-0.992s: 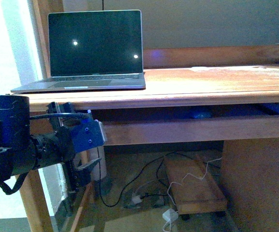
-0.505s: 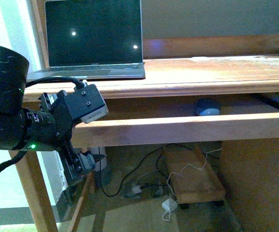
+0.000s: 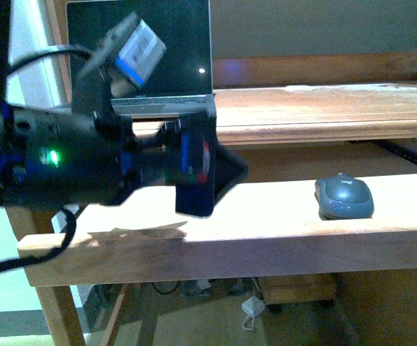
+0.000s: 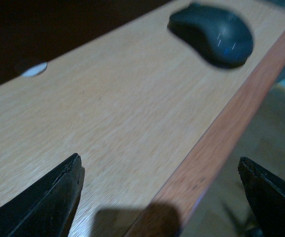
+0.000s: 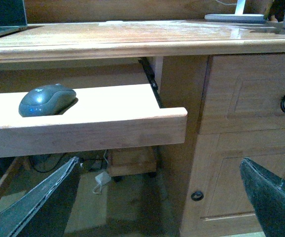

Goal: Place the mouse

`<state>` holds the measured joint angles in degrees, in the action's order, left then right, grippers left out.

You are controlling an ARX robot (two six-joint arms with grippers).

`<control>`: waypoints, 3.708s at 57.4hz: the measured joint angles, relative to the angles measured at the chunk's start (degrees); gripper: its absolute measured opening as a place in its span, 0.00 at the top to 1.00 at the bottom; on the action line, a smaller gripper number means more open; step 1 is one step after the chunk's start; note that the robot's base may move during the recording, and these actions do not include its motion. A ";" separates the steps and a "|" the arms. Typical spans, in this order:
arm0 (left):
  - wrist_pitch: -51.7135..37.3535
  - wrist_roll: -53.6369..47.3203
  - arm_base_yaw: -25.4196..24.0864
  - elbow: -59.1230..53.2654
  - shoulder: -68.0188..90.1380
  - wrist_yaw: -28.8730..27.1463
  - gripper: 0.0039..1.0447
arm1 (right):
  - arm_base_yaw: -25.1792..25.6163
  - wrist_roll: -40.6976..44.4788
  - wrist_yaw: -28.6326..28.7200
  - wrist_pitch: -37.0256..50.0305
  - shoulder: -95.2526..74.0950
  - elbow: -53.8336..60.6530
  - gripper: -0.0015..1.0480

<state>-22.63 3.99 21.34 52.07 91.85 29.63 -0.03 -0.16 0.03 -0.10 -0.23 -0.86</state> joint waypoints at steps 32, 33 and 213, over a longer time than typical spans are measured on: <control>0.94 1.25 -0.46 -23.54 -25.86 -33.18 0.07 | 0.00 0.00 0.02 0.00 0.00 0.00 0.07; 1.22 1.29 -0.44 -24.79 -27.15 -33.73 0.07 | 0.00 0.00 0.02 0.00 0.00 0.00 0.07; 22.56 -3.58 -21.07 -51.49 -91.49 -29.64 0.07 | -29.92 -0.55 -24.26 2.54 -96.19 -60.04 0.07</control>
<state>-0.08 0.40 0.27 0.58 0.36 -0.01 -29.95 -0.71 -24.23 2.44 -96.42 -60.90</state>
